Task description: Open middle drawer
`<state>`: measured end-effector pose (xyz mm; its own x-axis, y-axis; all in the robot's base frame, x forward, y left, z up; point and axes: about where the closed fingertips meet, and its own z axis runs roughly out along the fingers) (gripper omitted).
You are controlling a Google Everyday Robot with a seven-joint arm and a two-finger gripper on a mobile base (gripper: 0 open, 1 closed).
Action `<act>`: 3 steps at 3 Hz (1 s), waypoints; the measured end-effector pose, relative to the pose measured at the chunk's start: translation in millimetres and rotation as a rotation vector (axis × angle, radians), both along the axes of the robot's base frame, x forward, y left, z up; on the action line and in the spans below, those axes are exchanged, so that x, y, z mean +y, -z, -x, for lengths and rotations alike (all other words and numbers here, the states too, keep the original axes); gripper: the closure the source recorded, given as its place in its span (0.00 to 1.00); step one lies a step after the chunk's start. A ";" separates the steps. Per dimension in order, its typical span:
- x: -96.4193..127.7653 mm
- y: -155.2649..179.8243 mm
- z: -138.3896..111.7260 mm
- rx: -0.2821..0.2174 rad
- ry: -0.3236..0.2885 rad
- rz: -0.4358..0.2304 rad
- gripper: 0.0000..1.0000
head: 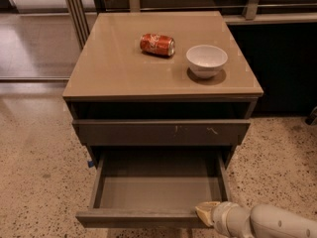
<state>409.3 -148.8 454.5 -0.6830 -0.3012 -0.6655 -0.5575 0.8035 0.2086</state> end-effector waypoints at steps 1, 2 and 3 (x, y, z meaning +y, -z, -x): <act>4.1 -20.5 -0.9 -0.059 0.025 -0.022 0.58; 4.4 -20.5 -0.8 -0.058 0.025 -0.023 0.35; 4.4 -20.5 -0.8 -0.058 0.025 -0.023 0.12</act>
Offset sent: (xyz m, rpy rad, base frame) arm 0.0010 0.0032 0.0188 0.0157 -0.0592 -0.0223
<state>410.1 -144.4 475.0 -0.6499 -0.2688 -0.7109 -0.5494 0.8125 0.1951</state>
